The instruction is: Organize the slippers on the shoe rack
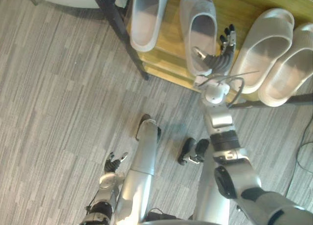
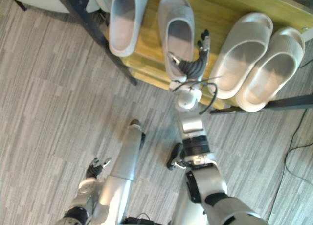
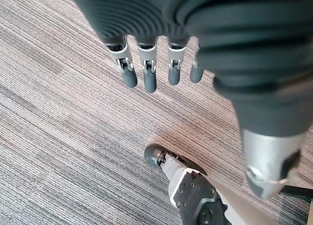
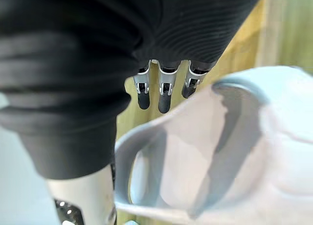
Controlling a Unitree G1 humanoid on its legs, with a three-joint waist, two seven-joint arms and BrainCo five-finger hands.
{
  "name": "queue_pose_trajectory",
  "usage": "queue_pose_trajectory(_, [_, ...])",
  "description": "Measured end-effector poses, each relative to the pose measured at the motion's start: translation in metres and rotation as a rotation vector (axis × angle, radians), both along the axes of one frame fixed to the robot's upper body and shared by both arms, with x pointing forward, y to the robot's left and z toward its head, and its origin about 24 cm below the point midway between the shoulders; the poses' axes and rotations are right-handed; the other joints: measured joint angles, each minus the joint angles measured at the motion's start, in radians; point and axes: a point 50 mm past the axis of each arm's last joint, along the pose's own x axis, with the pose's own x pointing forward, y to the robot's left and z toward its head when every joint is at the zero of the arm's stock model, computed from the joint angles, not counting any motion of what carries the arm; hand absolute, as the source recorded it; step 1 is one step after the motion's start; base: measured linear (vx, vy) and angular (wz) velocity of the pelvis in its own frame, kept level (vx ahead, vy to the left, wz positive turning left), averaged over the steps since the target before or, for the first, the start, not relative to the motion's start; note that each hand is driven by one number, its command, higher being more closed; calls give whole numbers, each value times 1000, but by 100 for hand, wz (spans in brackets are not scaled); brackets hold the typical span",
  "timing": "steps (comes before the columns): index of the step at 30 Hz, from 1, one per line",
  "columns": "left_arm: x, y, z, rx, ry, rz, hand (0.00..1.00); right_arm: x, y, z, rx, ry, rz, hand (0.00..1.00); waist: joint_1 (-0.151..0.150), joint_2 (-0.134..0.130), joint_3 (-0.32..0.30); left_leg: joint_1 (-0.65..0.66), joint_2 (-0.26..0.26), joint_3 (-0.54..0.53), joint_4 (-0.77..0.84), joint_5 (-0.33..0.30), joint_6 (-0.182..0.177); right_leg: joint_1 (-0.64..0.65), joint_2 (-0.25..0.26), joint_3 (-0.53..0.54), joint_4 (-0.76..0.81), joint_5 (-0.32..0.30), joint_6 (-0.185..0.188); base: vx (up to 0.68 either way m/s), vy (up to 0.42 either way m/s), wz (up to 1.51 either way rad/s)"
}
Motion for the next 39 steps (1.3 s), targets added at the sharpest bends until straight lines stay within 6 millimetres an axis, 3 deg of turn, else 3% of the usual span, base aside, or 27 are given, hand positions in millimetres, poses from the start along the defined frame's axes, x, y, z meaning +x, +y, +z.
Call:
queue_pose_trajectory(16, [0,2,0,-12,-3,29,0,2,18,1,19,-10,139,0,6,0,1,-3,-8,-6,-2,0,0,2,-2,-8,-3,0,0,0,0,0])
queue_pose_trajectory(26, [3,-1,2,-30,-16,36,0,10,29,21,99,-35,198,0,32,6,4,-19,-17,-20,-4,0,0,-5,-10,-23,-3,-2,-1,-1,13,4])
queue_pose_trajectory(27, [5,-2,2,-33,-20,35,0,15,20,25,193,-32,183,0,40,10,6,-23,-25,-27,-4,1,0,-3,-18,-30,-3,-4,-4,-11,76,11])
queue_pose_trajectory(30, [5,-3,2,-35,-20,34,0,17,16,28,245,-31,181,0,44,14,8,-23,-25,-30,-4,1,0,-4,-18,-33,-1,-5,-6,-10,38,3])
queue_pose_trajectory(35, [7,-4,3,-37,-23,31,0,24,8,33,279,-18,158,0,51,19,7,-23,-24,-34,-5,1,-1,-4,-17,-38,1,-8,-12,0,0,0])
queue_pose_trajectory(39, [9,-9,3,-49,-22,27,0,25,1,36,291,-22,140,0,58,39,4,-23,-23,-34,-4,2,-3,-4,-17,-38,1,-8,-12,-2,8,0])
